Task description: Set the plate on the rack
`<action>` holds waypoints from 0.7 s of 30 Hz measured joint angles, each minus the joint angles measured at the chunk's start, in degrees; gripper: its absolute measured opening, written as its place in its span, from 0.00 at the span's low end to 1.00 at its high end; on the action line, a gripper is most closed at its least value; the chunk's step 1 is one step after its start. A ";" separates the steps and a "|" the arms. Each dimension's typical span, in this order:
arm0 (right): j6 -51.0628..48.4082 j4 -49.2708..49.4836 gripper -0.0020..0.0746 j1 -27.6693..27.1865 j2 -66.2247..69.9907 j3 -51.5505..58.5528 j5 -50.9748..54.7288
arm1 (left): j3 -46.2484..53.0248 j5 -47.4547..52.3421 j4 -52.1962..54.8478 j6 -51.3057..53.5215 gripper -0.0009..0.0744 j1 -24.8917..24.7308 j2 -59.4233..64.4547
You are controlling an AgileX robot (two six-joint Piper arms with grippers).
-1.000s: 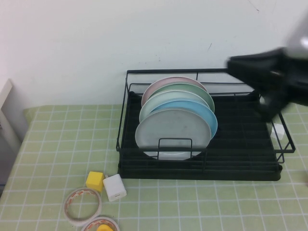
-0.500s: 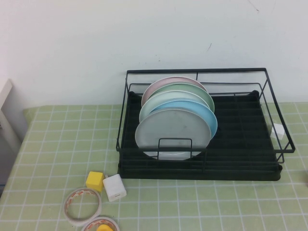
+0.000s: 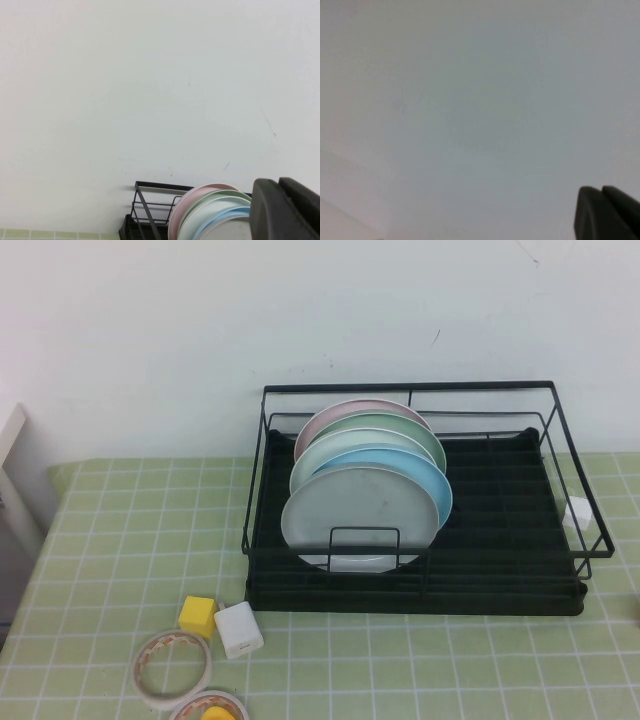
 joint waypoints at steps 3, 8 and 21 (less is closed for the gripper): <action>0.00 0.00 0.03 0.00 0.00 1.77 -0.35 | 0.00 0.00 0.00 0.00 0.01 0.00 0.00; 0.82 0.00 0.03 0.00 0.00 5.25 -2.34 | 0.00 0.00 0.00 0.00 0.01 0.00 0.00; 1.51 1.08 0.03 0.00 0.00 17.18 -18.84 | 0.00 0.09 0.00 -0.24 0.01 0.00 0.00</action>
